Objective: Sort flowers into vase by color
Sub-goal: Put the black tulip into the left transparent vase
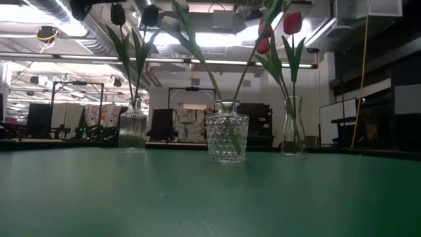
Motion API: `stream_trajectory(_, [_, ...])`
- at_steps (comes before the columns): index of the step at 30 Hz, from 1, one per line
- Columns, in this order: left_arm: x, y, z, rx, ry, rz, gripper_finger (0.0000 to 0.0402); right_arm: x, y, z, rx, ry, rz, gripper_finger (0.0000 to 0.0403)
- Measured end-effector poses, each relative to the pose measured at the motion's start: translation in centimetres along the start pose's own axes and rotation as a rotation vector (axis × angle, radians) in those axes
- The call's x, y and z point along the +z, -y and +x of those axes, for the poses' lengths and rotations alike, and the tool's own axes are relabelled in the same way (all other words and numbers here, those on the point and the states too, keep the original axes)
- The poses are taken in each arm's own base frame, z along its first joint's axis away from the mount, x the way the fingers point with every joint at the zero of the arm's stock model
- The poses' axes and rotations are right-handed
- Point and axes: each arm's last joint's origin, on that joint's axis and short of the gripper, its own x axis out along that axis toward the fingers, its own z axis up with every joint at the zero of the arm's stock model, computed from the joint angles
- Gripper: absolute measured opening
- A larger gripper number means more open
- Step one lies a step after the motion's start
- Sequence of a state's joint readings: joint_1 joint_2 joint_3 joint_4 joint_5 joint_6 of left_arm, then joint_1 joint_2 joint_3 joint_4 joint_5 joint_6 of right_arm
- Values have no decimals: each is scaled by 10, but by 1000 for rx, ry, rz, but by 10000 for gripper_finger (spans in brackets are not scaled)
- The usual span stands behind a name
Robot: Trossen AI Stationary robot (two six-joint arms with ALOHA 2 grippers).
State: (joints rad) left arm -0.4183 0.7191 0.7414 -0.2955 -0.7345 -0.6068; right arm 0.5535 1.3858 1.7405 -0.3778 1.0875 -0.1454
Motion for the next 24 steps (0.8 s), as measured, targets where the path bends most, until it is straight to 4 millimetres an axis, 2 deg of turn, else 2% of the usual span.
stream_trajectory(3, [7, -5, -8, -19, 27, -28, 200, 11, -10, 15, 81, 124, -39, 0])
stream_trajectory(6, [12, -9, -15, -34, 51, -42, 200, 11, -18, 35, 163, 207, -53, 0])
stream_trajectory(14, [22, -18, -30, -65, 100, -54, 200, -12, -43, 103, 352, 336, -48, 0])
stream_trajectory(19, [30, -26, -43, -94, 150, -74, 200, -30, -50, 140, 459, 386, 8, 0])
stream_trajectory(24, [46, -35, -61, -149, 270, -89, 200, -45, -51, 170, 533, 408, 60, 0])
